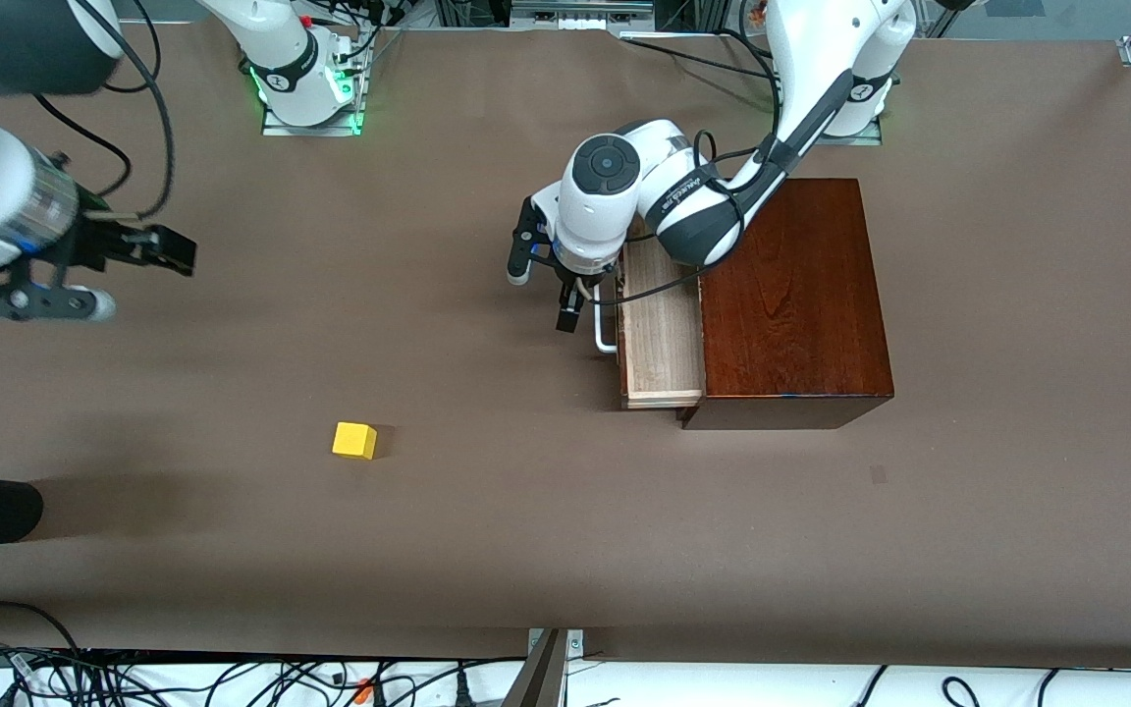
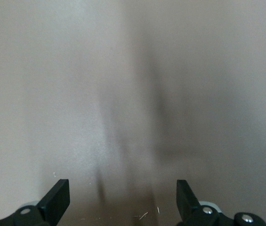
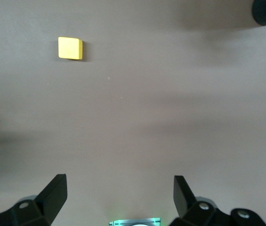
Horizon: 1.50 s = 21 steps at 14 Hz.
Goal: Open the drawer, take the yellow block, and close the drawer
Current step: 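Push the drawer shut with the left gripper while the right gripper withdraws, then press the left gripper against the drawer front to seat it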
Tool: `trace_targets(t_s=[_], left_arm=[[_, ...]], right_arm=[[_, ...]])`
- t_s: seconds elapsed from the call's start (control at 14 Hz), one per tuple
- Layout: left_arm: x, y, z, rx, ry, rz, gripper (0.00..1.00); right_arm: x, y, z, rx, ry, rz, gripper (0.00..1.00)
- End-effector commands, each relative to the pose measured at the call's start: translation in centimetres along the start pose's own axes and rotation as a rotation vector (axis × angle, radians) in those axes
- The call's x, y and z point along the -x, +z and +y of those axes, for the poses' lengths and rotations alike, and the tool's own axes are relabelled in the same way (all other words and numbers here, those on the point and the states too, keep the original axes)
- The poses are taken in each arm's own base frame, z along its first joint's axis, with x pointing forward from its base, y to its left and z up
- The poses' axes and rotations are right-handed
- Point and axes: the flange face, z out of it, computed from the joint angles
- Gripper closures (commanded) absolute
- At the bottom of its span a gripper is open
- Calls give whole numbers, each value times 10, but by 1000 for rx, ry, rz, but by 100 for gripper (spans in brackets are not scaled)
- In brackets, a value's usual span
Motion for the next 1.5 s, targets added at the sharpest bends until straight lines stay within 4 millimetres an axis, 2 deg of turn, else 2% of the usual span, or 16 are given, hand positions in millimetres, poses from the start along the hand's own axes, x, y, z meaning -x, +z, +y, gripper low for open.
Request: trace_targets(t_s=[0.0,0.21,0.36,0.5,0.64,1.07,1.22,1.43], left_arm=[[4,5,-3,-10,-5,-26,0],[20,1,-5,36,-23,-89,0],[27,3,-6,57,-31,-115,0],[32,4,-8,63,-37,-127,0],[42,-2,-12,83,-48,-158,0],[95,-19,-37,110,-104,-202,0],[104,-25,-40,115,-113,-209,0],[104,-26,-40,115,-115,-209,0]], right_arm=[[30,-3,16,-11,-1,2,0],[37,4,39,-16,8,22,0],[40,3,68,-25,-9,33,0],[38,5,87,-27,-22,40,0],[37,3,90,-28,-22,52,0],[34,2,82,-91,21,58,0],[35,1,81,-107,39,58,0],[36,1,80,-143,43,57,0]])
